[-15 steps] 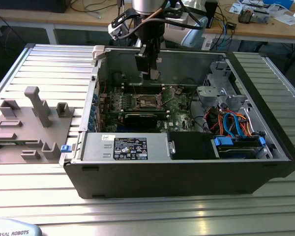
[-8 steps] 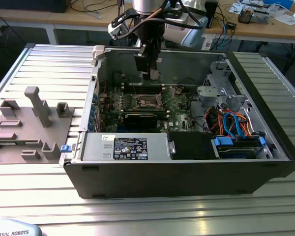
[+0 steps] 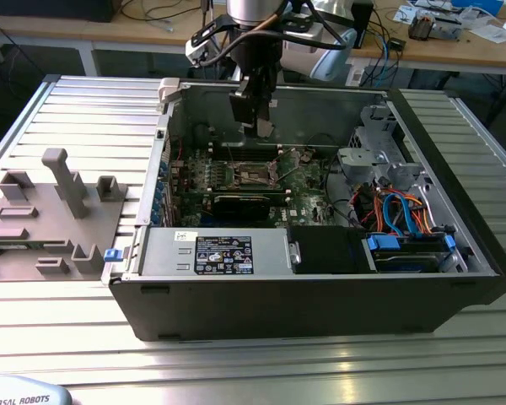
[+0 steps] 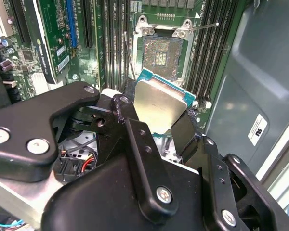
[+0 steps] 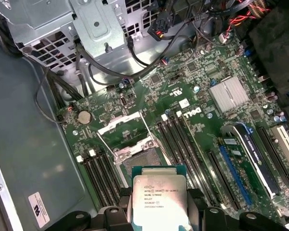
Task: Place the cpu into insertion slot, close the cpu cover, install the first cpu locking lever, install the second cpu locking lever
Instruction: 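Place the cpu into insertion slot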
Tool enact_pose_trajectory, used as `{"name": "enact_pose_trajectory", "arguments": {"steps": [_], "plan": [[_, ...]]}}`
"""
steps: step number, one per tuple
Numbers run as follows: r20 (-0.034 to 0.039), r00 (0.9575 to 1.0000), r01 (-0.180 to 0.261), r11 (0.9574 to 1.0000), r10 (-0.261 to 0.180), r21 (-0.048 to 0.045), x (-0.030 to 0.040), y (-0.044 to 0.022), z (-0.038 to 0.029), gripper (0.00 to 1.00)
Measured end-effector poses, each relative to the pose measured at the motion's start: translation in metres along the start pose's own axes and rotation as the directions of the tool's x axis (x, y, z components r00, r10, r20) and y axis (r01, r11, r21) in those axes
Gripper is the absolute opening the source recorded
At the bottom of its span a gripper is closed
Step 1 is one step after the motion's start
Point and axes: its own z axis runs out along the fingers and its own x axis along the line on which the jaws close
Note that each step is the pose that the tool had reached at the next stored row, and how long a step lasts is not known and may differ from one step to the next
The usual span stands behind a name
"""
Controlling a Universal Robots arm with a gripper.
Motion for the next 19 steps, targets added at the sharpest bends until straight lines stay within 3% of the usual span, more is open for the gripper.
{"name": "enact_pose_trajectory", "arguments": {"steps": [19], "plan": [[0.0061,0.9976,-0.069,0.9976,0.069,-0.0016,0.0000,0.0000,0.0005,0.54]]}}
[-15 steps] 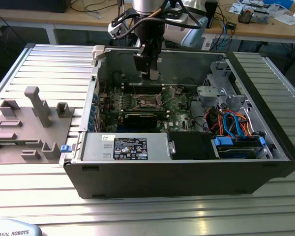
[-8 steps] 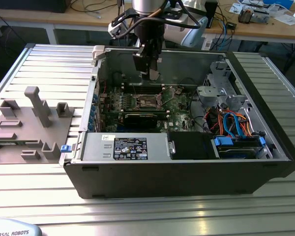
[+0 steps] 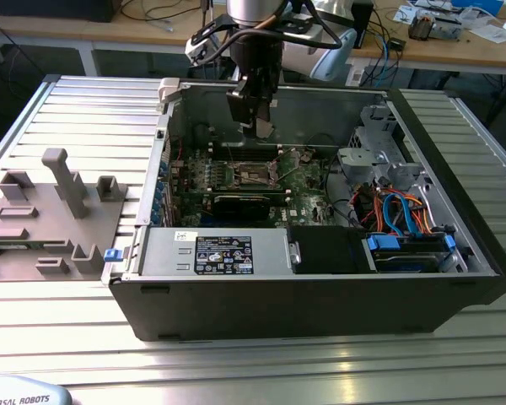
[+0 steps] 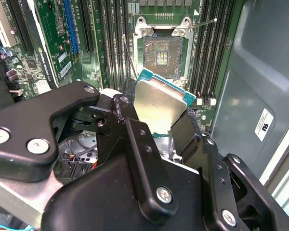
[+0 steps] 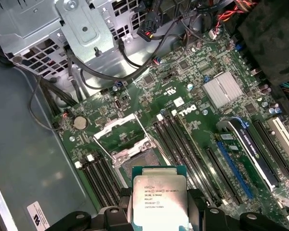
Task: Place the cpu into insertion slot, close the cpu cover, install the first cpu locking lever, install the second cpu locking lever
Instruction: 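Place the cpu into insertion slot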
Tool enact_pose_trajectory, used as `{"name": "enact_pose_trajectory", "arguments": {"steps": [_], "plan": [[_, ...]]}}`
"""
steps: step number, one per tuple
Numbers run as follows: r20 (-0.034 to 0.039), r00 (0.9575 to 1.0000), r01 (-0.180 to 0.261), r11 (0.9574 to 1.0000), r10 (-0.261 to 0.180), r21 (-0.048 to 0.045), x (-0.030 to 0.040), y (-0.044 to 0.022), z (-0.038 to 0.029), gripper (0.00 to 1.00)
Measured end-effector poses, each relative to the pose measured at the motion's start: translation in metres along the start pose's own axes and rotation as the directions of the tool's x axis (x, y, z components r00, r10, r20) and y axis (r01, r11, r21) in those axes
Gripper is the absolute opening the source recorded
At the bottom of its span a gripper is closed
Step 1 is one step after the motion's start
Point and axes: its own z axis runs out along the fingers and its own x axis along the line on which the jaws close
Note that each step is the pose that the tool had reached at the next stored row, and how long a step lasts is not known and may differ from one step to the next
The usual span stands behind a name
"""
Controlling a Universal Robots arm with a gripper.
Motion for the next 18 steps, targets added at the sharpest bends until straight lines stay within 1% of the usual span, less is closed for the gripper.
{"name": "enact_pose_trajectory", "arguments": {"steps": [12,18], "plan": [[0.0034,0.9993,-0.038,0.9993,0.038,-0.0008,0.0000,0.0000,0.0003,0.54],[0.0054,0.9982,-0.060,0.9982,0.060,-0.0014,0.0000,0.0000,0.0005,0.54]]}}
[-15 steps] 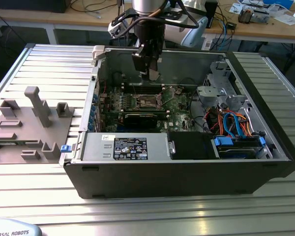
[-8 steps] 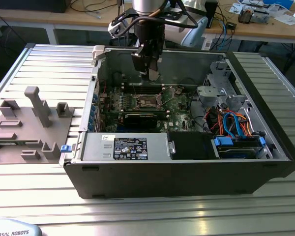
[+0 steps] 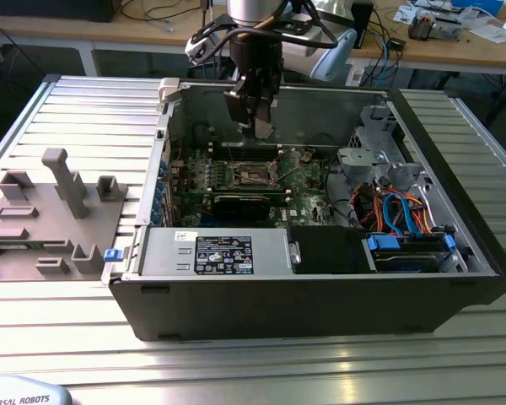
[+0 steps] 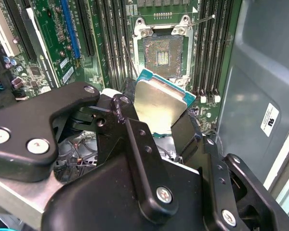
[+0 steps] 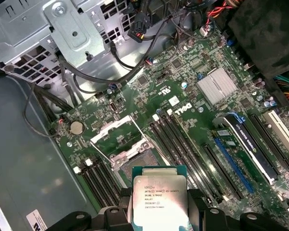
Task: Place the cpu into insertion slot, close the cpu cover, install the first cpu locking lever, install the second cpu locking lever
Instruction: 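Place the cpu into insertion slot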
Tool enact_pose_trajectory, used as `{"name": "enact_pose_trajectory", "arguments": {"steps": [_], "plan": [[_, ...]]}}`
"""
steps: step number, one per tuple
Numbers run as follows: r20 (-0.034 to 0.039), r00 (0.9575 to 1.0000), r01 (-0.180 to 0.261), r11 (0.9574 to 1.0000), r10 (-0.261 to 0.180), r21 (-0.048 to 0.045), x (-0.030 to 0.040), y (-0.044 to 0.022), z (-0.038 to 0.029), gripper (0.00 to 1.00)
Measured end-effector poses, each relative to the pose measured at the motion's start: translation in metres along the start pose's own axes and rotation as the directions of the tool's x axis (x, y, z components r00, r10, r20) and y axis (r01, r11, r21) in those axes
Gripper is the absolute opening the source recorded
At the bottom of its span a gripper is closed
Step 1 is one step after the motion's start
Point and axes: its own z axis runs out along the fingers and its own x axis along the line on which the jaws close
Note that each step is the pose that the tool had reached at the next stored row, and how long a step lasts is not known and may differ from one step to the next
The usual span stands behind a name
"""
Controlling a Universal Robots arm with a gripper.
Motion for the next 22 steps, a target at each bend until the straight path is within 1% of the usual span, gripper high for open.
{"name": "enact_pose_trajectory", "arguments": {"steps": [10,22], "plan": [[0.0031,0.9994,-0.035,0.9994,0.035,-0.0007,0.0000,0.0000,0.0003,0.54],[0.0063,0.9974,-0.072,0.9974,0.072,-0.0017,0.0000,-0.0001,0.0006,0.54]]}}
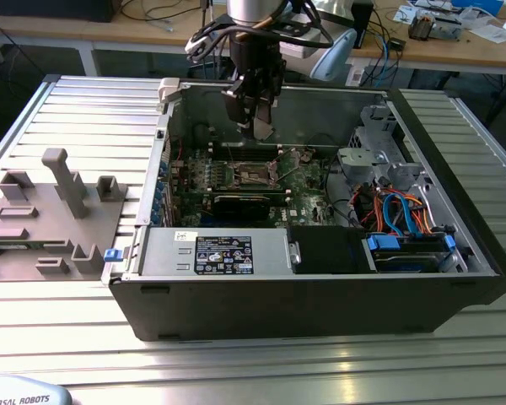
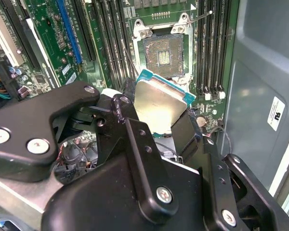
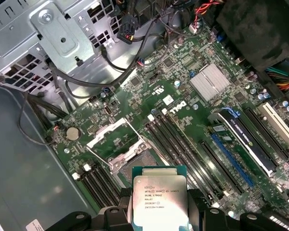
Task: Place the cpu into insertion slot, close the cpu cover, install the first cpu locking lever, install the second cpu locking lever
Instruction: 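Place the cpu into insertion slot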
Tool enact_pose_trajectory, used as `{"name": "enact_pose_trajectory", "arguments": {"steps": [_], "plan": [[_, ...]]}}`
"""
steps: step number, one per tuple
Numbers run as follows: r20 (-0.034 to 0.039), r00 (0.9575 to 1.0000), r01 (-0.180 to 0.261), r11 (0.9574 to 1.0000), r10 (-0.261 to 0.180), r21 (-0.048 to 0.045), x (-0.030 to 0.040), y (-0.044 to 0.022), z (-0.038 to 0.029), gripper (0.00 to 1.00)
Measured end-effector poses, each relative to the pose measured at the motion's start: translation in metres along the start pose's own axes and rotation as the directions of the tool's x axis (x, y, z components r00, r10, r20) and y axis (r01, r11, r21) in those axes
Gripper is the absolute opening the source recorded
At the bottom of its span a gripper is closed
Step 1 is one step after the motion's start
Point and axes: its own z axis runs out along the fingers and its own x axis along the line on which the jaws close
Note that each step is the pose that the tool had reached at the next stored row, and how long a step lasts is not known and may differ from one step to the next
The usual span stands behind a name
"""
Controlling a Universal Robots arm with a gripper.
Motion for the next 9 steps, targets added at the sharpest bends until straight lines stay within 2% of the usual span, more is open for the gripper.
{"name": "enact_pose_trajectory", "arguments": {"steps": [9], "plan": [[0.0024,0.9996,-0.027,0.9996,0.027,-0.0005,0.0000,0.0000,0.0002,0.54]]}}
